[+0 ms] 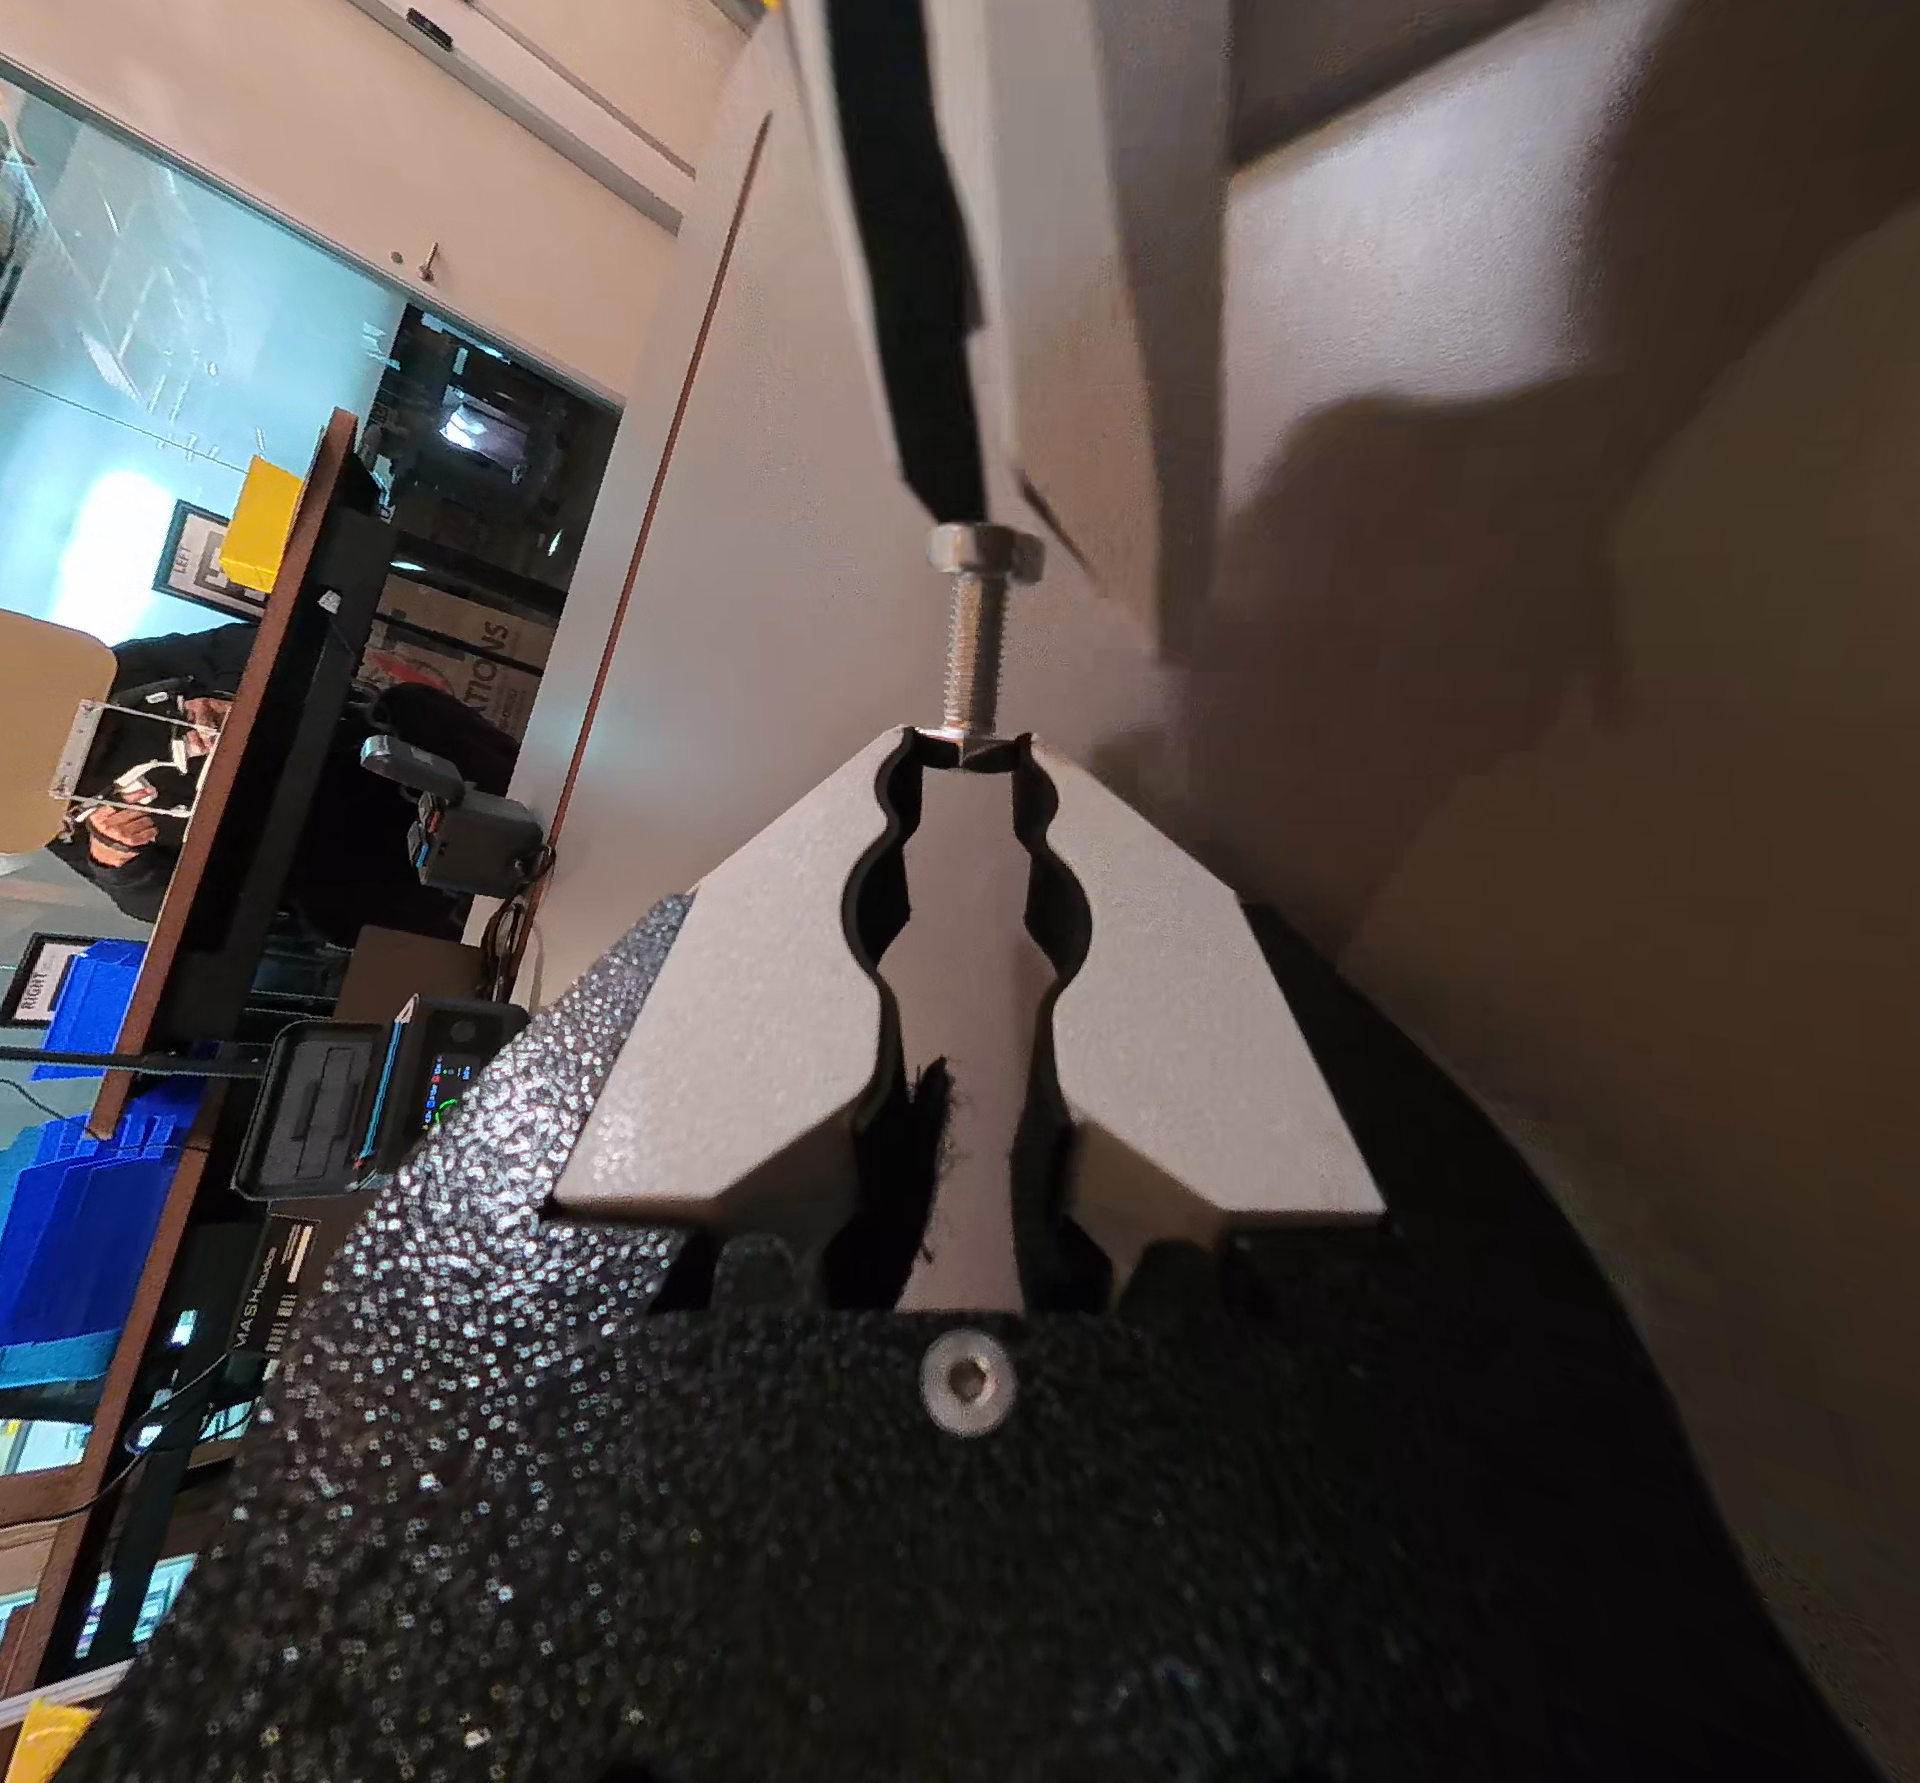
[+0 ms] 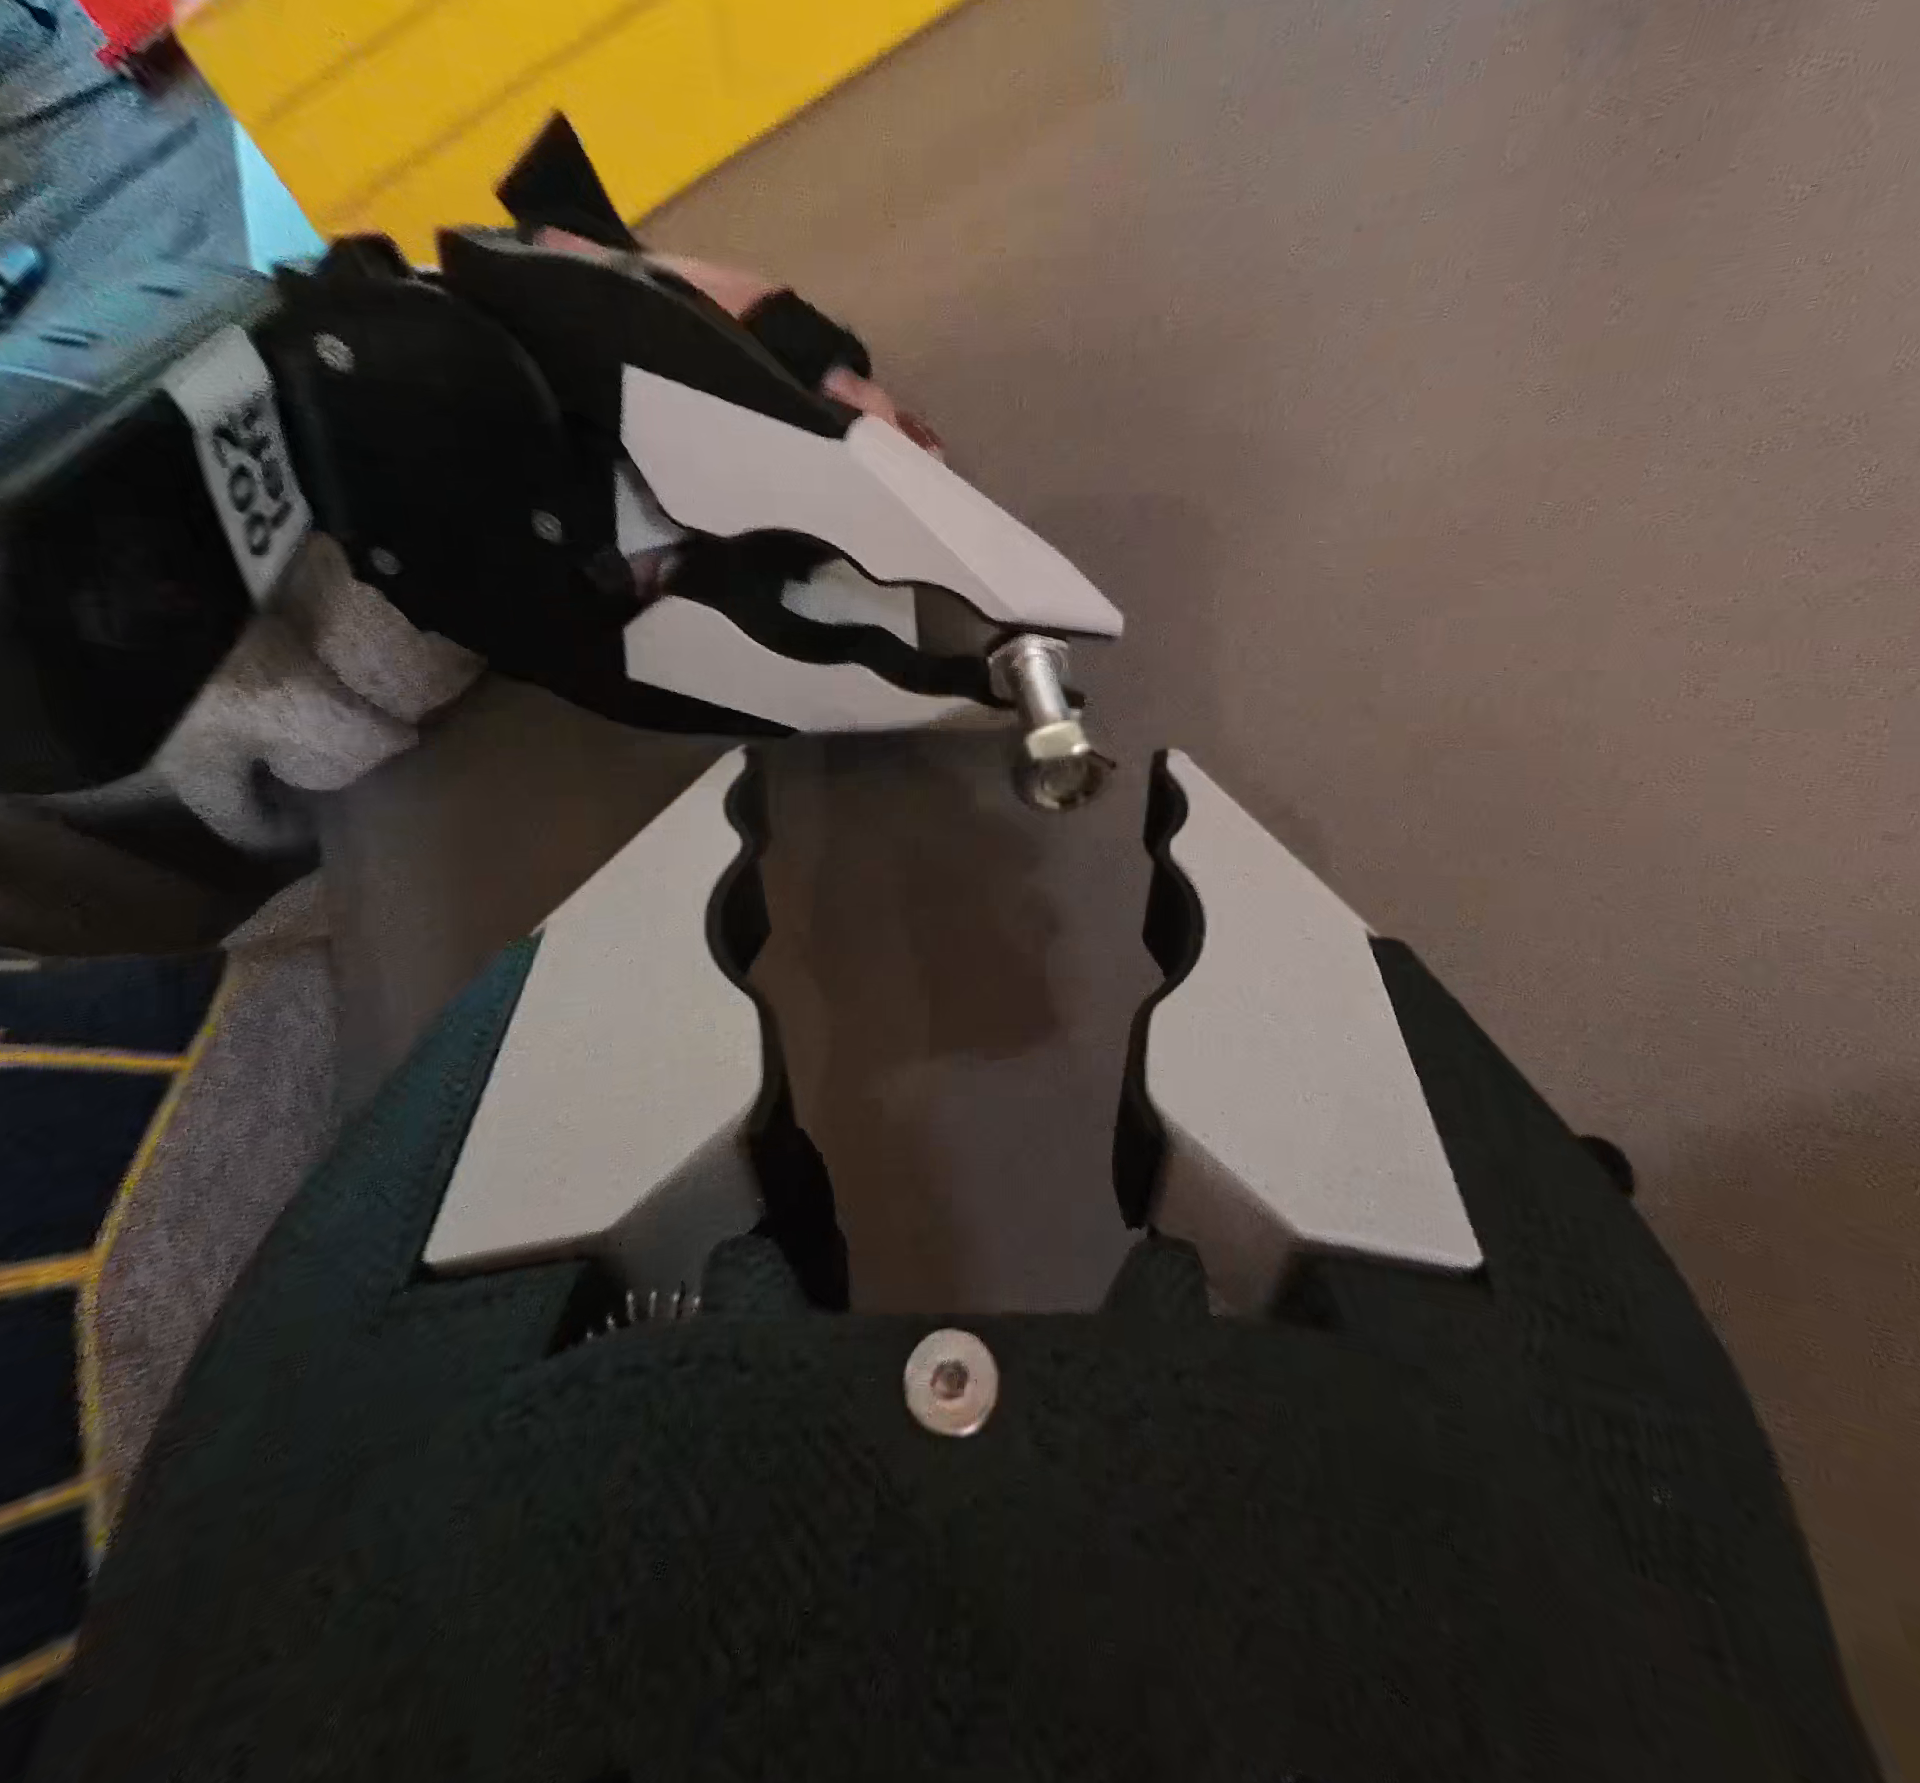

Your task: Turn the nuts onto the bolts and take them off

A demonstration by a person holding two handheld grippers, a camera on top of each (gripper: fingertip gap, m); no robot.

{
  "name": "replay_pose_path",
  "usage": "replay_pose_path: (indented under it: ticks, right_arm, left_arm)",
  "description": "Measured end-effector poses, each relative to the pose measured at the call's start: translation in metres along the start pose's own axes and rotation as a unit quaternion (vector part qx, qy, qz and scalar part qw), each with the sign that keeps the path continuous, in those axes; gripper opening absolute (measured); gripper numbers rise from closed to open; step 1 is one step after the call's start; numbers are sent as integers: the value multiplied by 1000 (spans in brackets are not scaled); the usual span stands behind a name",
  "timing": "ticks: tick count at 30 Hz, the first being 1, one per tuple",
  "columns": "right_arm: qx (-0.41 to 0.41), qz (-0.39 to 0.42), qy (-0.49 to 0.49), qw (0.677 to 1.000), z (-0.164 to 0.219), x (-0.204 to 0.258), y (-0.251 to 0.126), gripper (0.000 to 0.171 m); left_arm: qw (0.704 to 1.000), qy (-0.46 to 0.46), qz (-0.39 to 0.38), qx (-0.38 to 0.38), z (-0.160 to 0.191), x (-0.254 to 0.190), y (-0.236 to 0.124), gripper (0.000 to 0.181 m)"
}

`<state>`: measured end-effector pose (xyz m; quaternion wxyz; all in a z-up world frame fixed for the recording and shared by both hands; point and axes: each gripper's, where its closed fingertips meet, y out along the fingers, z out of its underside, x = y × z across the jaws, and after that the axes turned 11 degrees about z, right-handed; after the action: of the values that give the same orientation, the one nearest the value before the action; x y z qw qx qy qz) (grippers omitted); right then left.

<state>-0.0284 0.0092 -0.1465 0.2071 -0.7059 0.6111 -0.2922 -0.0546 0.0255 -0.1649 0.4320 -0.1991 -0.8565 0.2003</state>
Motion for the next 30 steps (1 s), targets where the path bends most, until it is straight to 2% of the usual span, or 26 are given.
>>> replay_pose_path:
  ticks: [2, 5, 7, 10, 13, 16, 18, 20, 23, 24, 26, 28, 30]
  right_arm:
    - [37, -12, 21, 999, 14, 0, 5, 73]
    - [27, -36, 29, 999, 12, 9, 10, 71]
    - [-20, -25, -10, 999, -1, 10, 8, 72]
    - [-136, -43, -74, 987, -32, 28, -12, 72]
    - [-63, 25, -35, 997, -10, 1, -2, 75]
    - [-2, -15, 37, 999, 13, 3, 7, 75]
    - [2, -36, 44, 998, 13, 10, 10, 75]
    - [-19, -36, 19, 999, 4, 13, 10, 76]
    - [-126, -44, -41, 990, -29, 23, -5, 80]
    - [-124, -26, -42, 991, -30, 18, -7, 77]
    - [-61, 23, -24, 998, -13, -5, -2, 72]
    - [11, 11, 22, 1000, 12, -12, 4, 68]
    - [27, -29, 67, 997, 17, -5, 6, 68]
  left_arm:
    - [1000, 3, 0, 1, 0, 0, 0, 16]
    - [1000, 4, 0, 1, 0, -1, 0, 16]
    - [1000, -2, 2, -4, 0, -1, 0, 16]
    - [1000, -1, 2, -3, 0, -1, 0, 16]
    - [1000, -4, 1, -4, 1, -1, 0, 16]
    - [1000, -1, 0, -2, 1, -1, 0, 16]
    - [1000, 1, 0, 0, 1, -2, 1, 16]
    - [1000, -7, -1, -2, 2, -1, 0, 16]
    - [1000, -6, 0, -1, 2, -1, 1, 16]
    - [1000, -4, -1, -1, 2, -1, 1, 16]
    - [1000, -11, -2, -3, 2, -1, 1, 16]
    - [1000, -16, -1, -6, 2, -1, 1, 16]
    - [1000, -12, -1, -5, 2, -1, 1, 16]
